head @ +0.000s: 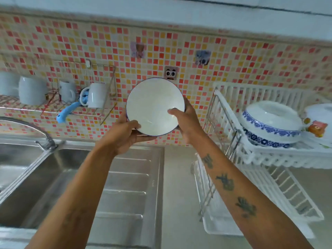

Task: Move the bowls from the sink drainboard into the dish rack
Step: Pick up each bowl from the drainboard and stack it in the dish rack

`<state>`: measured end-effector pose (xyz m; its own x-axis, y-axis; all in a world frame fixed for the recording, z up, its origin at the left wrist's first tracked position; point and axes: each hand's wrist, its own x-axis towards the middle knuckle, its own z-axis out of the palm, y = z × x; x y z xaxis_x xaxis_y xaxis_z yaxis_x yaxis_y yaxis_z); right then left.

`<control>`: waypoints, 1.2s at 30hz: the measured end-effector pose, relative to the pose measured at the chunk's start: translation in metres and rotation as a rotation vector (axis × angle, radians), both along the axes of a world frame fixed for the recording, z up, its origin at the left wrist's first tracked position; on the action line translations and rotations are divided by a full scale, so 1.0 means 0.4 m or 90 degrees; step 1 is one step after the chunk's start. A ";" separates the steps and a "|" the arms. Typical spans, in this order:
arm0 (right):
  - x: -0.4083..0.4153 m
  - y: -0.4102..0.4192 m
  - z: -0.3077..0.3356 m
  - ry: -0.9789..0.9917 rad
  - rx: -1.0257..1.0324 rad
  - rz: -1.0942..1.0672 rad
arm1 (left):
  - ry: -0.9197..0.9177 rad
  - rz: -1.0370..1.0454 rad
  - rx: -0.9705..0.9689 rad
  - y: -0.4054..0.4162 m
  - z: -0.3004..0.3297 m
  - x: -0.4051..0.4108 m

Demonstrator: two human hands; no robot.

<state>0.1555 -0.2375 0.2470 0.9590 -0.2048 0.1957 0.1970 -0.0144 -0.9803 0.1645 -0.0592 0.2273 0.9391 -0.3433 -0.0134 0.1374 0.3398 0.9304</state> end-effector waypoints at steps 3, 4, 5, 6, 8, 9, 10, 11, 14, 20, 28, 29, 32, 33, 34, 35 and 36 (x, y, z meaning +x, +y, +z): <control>-0.098 -0.066 0.131 -0.107 -0.056 -0.029 | -0.042 -0.066 -0.063 -0.067 0.103 -0.062; -0.128 -0.090 0.164 -0.133 -0.072 -0.045 | -0.047 -0.128 -0.077 -0.092 0.133 -0.080; -0.157 -0.115 0.191 -0.153 -0.082 -0.060 | -0.045 -0.191 -0.095 -0.115 0.159 -0.094; -0.183 -0.144 0.212 -0.169 -0.087 -0.070 | -0.033 -0.247 -0.120 -0.141 0.180 -0.106; -0.225 -0.200 0.238 -0.186 -0.096 -0.088 | 0.000 -0.332 -0.146 -0.198 0.215 -0.128; -0.242 -0.231 0.245 -0.187 -0.100 -0.100 | 0.011 -0.356 -0.141 -0.229 0.228 -0.137; -0.258 -0.261 0.250 -0.184 -0.103 -0.114 | 0.013 -0.366 -0.132 -0.260 0.238 -0.148; -0.275 -0.292 0.253 -0.184 -0.100 -0.121 | 0.011 -0.366 -0.124 -0.291 0.245 -0.156; -0.317 -0.384 0.257 -0.194 -0.129 -0.123 | -0.001 -0.358 -0.119 -0.377 0.261 -0.184; -0.380 -0.512 0.266 -0.144 -0.136 -0.084 | -0.137 -0.205 -0.067 -0.519 0.272 -0.244; -0.385 -0.612 0.244 -0.120 -0.016 -0.107 | -0.499 0.047 0.126 -0.623 0.252 -0.256; -0.385 -0.615 0.243 -0.118 -0.029 -0.112 | -0.519 0.054 0.135 -0.632 0.247 -0.254; -0.380 -0.608 0.243 -0.101 -0.043 -0.106 | -0.584 0.137 0.219 -0.660 0.228 -0.241; -0.373 -0.607 0.238 -0.086 -0.049 -0.112 | -0.605 0.161 0.247 -0.669 0.222 -0.241; -0.359 -0.611 0.231 -0.070 -0.055 -0.124 | -0.613 0.176 0.264 -0.679 0.214 -0.240; -0.349 -0.611 0.224 -0.059 -0.055 -0.135 | -0.615 0.185 0.274 -0.689 0.207 -0.237; -0.337 -0.613 0.213 -0.057 -0.058 -0.150 | -0.620 0.194 0.282 -0.699 0.201 -0.238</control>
